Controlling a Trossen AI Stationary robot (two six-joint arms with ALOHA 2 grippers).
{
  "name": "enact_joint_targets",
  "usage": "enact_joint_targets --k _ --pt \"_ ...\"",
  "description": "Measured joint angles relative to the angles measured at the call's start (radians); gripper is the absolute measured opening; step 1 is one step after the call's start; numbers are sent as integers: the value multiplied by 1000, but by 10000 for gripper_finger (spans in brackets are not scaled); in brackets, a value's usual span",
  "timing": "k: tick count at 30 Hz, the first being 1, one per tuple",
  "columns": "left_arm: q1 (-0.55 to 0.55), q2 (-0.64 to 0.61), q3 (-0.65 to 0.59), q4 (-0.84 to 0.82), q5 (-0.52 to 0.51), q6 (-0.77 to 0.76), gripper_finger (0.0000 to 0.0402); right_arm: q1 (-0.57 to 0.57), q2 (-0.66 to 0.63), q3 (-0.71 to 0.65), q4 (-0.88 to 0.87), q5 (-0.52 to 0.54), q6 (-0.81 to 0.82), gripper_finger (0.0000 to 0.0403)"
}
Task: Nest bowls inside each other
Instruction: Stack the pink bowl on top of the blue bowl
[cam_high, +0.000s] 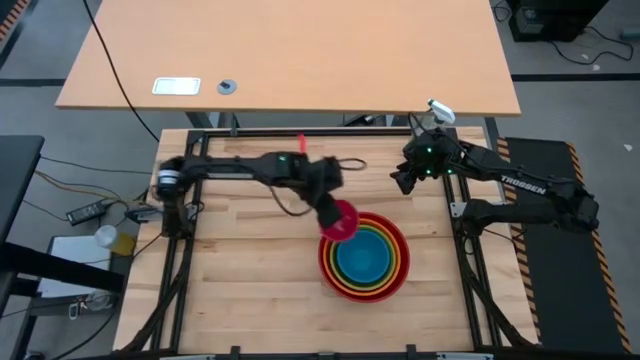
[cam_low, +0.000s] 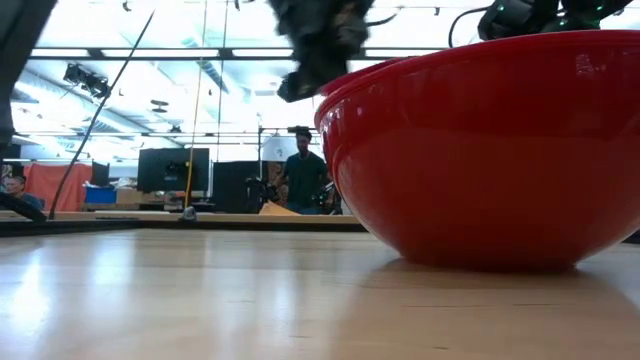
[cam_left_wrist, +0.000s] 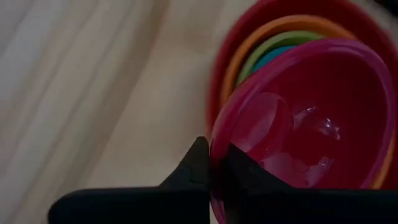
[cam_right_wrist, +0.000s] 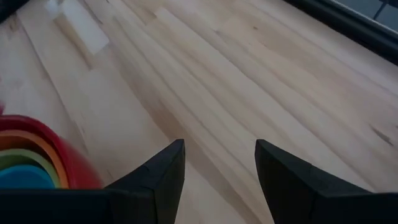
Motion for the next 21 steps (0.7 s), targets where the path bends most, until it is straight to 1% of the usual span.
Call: enact_joint_targets --k 5,9,12,16,18,21 --pt "-47 178 273 -80 -7 8 13 -1 -1 0 -1 0 -7 200" --pt "-76 294 416 -124 -25 16 14 -2 -18 0 -1 23 -15 194" --pt "-98 353 463 -127 -37 28 14 -2 -32 0 -1 51 -27 191" --pt "-130 403 466 -99 -70 84 14 -2 -46 0 -8 50 -27 190" --pt "-149 419 465 -100 -102 152 14 -2 -48 0 -10 50 -27 190" --pt "-177 435 465 -97 -134 303 15 -1 -47 0 -16 48 -27 190"
